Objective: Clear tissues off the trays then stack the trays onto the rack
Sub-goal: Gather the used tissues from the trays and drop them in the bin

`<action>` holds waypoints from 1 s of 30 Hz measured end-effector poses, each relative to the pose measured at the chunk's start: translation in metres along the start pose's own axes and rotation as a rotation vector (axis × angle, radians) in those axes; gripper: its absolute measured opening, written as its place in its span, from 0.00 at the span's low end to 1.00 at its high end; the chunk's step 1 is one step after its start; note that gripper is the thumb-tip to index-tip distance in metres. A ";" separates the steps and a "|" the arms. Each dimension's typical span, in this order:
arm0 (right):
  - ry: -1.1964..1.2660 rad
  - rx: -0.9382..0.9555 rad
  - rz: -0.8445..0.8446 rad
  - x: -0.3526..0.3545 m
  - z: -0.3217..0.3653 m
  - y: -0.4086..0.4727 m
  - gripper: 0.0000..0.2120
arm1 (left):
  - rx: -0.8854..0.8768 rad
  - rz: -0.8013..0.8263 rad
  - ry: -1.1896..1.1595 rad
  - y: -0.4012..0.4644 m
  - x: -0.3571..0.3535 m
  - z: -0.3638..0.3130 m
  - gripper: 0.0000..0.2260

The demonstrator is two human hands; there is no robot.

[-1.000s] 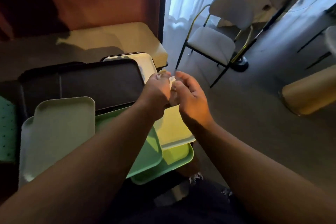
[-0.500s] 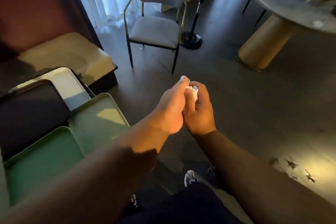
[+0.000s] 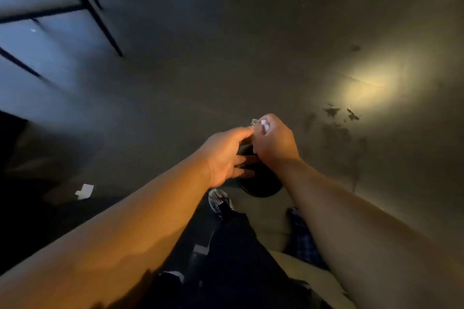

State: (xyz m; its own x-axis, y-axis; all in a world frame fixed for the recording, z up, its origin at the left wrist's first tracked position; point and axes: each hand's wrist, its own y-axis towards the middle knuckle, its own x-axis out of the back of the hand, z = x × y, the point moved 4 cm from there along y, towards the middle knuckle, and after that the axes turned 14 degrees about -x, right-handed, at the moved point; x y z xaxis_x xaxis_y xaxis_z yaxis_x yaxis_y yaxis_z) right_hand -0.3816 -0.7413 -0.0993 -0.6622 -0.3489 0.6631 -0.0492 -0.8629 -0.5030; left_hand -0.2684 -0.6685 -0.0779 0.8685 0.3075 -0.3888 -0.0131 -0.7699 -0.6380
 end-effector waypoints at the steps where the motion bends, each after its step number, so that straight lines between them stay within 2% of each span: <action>1: 0.007 -0.079 -0.027 0.010 -0.026 0.011 0.08 | 0.017 0.013 0.039 0.008 -0.010 0.008 0.12; 5: 0.124 -0.285 -0.132 0.040 -0.097 0.028 0.10 | 0.058 0.018 0.152 0.045 -0.029 0.038 0.18; 8: 0.173 -0.319 -0.153 0.044 -0.117 0.037 0.10 | 0.086 0.002 0.307 0.068 -0.031 0.053 0.23; 12: 0.130 -0.341 -0.086 0.026 -0.132 0.061 0.06 | 0.078 0.030 0.611 0.089 -0.024 0.060 0.23; 14: 0.085 -0.331 -0.051 0.015 -0.137 0.073 0.12 | 0.050 0.052 0.722 0.096 -0.018 0.061 0.21; 18: -0.029 -0.372 0.066 0.003 -0.145 0.085 0.34 | 0.005 0.072 0.841 0.102 -0.007 0.059 0.18; 20: -0.083 -0.380 0.098 0.004 -0.147 0.088 0.37 | -0.031 0.065 0.880 0.102 -0.002 0.057 0.18; 25: -0.081 -0.392 0.054 0.012 -0.144 0.088 0.32 | -0.166 0.034 0.908 0.103 0.008 0.052 0.22; 30: -0.069 -0.360 0.057 0.010 -0.133 0.083 0.25 | -0.202 0.013 0.883 0.099 0.011 0.045 0.22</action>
State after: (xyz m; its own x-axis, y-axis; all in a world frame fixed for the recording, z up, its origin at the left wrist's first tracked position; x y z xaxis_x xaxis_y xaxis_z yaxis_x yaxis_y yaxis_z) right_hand -0.4913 -0.7682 -0.2085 -0.6200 -0.4274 0.6580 -0.2816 -0.6615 -0.6950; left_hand -0.2825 -0.7164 -0.1751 0.9338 -0.1787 0.3099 -0.0102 -0.8792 -0.4763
